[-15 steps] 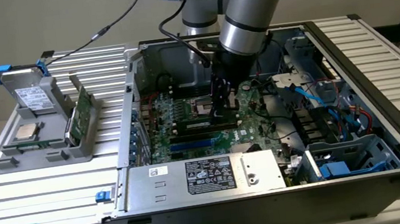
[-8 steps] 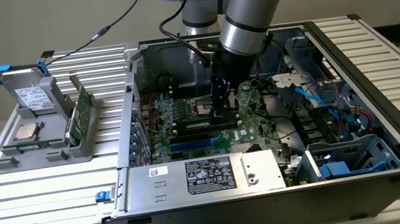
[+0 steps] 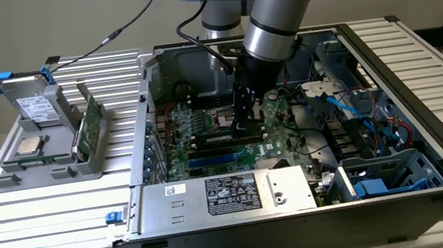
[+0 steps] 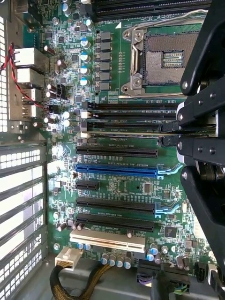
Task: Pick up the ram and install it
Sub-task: 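Insert the ram into the slot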
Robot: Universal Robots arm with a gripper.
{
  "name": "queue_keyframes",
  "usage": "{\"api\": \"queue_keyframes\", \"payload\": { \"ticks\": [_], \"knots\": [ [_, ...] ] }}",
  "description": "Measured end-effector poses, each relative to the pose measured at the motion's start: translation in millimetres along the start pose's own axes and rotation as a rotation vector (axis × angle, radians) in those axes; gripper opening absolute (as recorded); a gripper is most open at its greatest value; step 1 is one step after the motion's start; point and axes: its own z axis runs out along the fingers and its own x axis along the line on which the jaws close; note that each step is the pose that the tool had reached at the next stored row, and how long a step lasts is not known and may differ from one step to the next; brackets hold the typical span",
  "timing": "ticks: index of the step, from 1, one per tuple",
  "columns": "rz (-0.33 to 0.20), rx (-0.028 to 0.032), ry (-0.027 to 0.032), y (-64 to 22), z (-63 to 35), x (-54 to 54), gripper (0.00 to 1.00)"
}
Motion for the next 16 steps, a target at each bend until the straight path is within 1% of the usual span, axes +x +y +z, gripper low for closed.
{"api": "queue_keyframes", "payload": {
  "ticks": [3, 7, 11, 13, 16],
  "knots": [
    [-0.001, -0.0075, -0.0001, -0.2, 0.0, 0.3, 0.14],
    [-0.001, -0.0142, -0.0002, -1.2, -0.2, 1.1, 0.14],
    [-0.002, -0.0222, -0.0003, -4.4, -0.9, 2.2, 0.14],
    [-0.002, -0.0244, -0.0003, -4.8, -1.1, 2.2, 0.14],
    [-0.002, -0.0256, -0.0002, -4.9, -1.1, 2.3, 0.14]
  ]
}}
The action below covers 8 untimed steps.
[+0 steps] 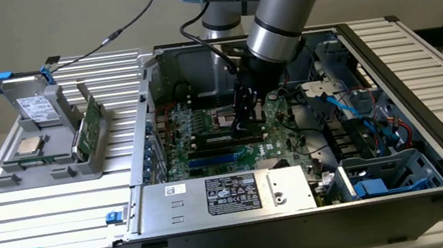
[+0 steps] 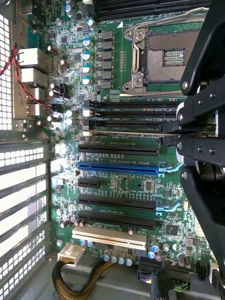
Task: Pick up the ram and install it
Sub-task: 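Insert the ram into the slot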
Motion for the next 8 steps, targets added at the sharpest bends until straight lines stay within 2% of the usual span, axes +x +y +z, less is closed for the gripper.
{"api": "queue_keyframes", "payload": {
  "ticks": [8],
  "knots": [
    [0.000, -0.0026, 0.0019, -0.6, 0.1, -0.6, 0.14]
  ]
}}
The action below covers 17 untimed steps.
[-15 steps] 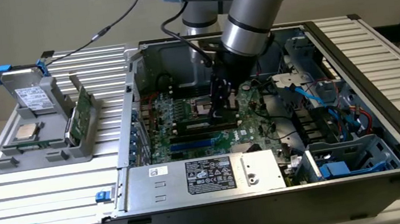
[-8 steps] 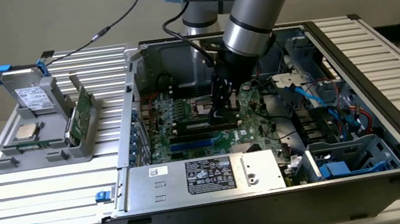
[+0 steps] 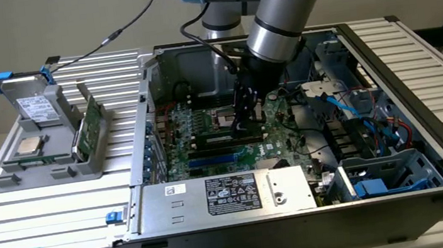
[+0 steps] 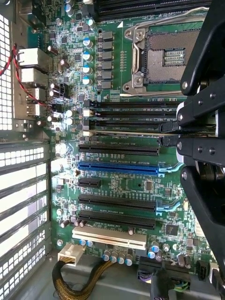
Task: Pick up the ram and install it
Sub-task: 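Insert the ram into the slot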
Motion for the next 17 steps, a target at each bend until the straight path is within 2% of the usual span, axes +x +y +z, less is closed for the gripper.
{"api": "queue_keyframes", "payload": {
  "ticks": [17],
  "knots": [
    [-0.001, -0.0126, 0.0018, -1.9, 0.7, -2.6, 0.14]
  ]
}}
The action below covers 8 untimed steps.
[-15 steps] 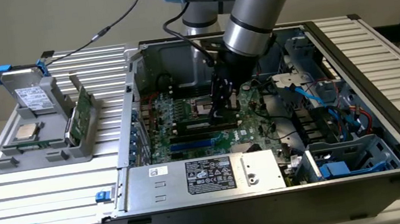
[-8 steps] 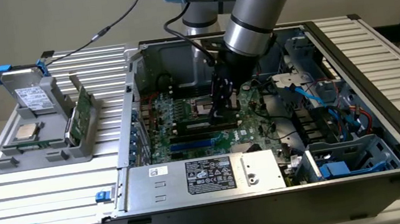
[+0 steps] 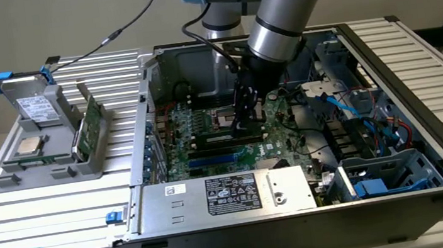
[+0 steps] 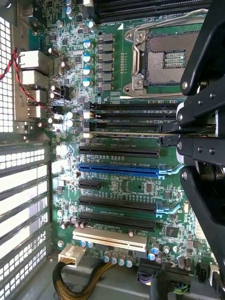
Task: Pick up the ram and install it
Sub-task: 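Insert the ram into the slot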
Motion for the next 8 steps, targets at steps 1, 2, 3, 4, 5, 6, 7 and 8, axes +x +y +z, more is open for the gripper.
{"api": "queue_keyframes", "payload": {
  "ticks": [1, 2, 3, 4, 5, 6, 7, 8],
  "knots": [
    [0.000, -0.0012, 0.0002, 0.0, 0.2, 0.0, 0.14],
    [0.000, -0.0025, 0.0001, -0.1, 0.4, -0.1, 0.14],
    [0.000, -0.0039, 0.0002, -0.2, 0.5, 0.0, 0.14],
    [0.000, -0.0053, 0.0002, -0.3, 0.7, -0.1, 0.14],
    [-0.001, -0.0067, 0.0003, -0.3, 0.9, -0.1, 0.14],
    [-0.001, -0.0083, 0.0004, -0.3, 1.0, -0.1, 0.14],
    [-0.001, -0.0099, 0.0006, -0.4, 1.0, -0.1, 0.14],
    [-0.001, -0.0116, 0.0004, -0.4, 1.0, -0.1, 0.14]
  ]
}}
